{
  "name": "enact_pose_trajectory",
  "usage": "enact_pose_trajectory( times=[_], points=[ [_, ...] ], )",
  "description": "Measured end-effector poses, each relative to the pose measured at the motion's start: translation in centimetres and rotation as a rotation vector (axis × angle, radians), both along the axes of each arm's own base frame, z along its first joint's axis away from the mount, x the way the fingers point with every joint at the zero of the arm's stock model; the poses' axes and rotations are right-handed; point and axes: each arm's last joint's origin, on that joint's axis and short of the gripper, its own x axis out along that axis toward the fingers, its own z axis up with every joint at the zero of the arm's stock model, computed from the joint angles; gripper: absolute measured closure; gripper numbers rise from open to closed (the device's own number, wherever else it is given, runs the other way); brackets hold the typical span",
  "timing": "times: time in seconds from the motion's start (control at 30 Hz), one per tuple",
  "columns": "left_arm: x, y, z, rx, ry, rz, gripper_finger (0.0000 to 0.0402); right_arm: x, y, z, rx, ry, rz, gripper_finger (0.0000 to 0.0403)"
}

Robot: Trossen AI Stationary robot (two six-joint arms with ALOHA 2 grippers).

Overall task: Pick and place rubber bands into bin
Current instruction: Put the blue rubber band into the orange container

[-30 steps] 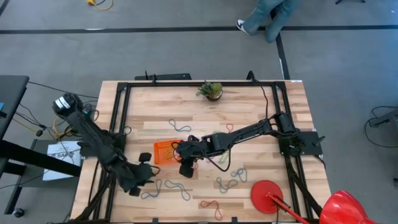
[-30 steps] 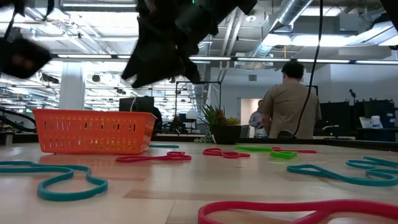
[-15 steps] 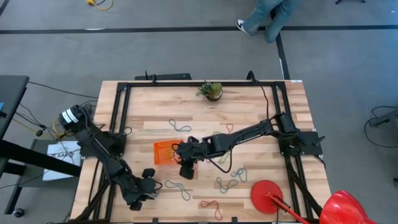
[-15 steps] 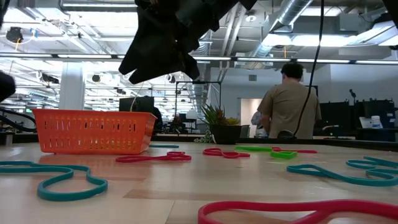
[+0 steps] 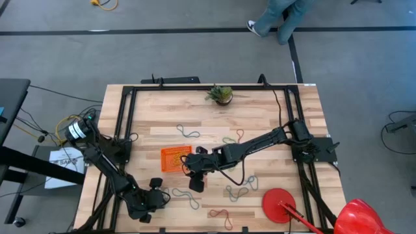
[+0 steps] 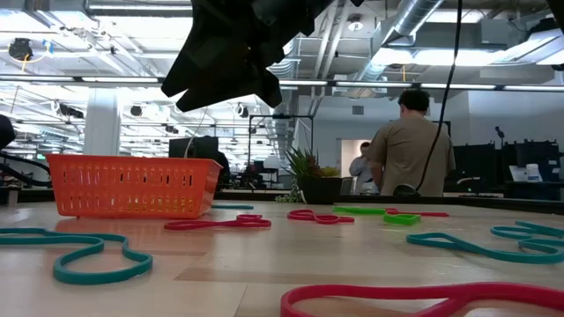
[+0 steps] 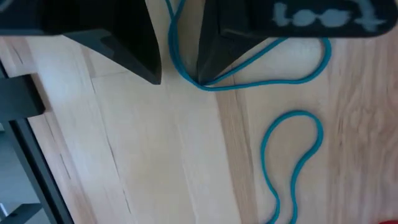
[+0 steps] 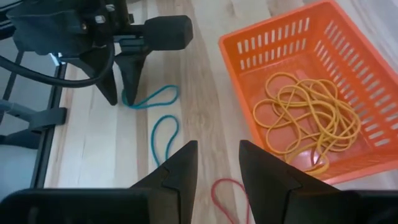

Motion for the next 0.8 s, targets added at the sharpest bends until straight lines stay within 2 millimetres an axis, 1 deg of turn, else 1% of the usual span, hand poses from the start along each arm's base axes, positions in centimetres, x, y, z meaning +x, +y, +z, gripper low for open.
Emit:
enact_pose_trajectory(
  times=[0.1,0.23,0.27,0.33,0.4,0.47,0.57,0.67,0.7,0.8],
  points=[
    [-0.2,0.0,-0.1,0.018,0.008,-0.006,0.0326,0.0,0.0,0.0,-0.016,-0.003,0.015,0.0292],
    [-0.2,0.1,-0.1,0.038,-0.01,0.009,0.0383,0.0,-0.1,0.0,-0.03,-0.006,0.027,0.0292],
    [-0.2,0.1,-0.1,0.041,-0.022,0.018,0.0391,0.0,-0.1,0.0,-0.03,-0.006,0.027,0.0292],
    [0.0,0.0,0.5,0.056,-0.049,0.044,0.0395,0.0,-0.1,0.0,-0.03,-0.006,0.027,0.0292],
    [0.4,-0.2,1.8,0.059,-0.098,0.076,0.0396,0.0,-0.1,0.0,-0.029,-0.006,0.027,0.0292],
    [0.9,-0.3,3.8,0.054,-0.164,0.124,0.0399,0.0,0.1,0.0,-0.029,-0.006,0.031,0.0292],
    [1.1,0.6,6.7,0.114,-0.222,0.202,0.04,-0.1,0.6,0.0,-0.027,-0.006,0.043,0.0292],
    [1.1,2.2,9.9,0.199,-0.298,0.265,0.0401,-0.3,1.1,0.0,-0.025,-0.009,0.054,0.0292],
    [1.1,3.0,10.7,0.229,-0.312,0.284,0.0401,-0.3,1.2,0.0,-0.026,-0.009,0.057,0.0292],
    [1.1,5.4,12.0,0.299,-0.304,0.317,0.0401,-0.4,1.5,0.0,-0.026,-0.009,0.062,0.0292]
  ],
)
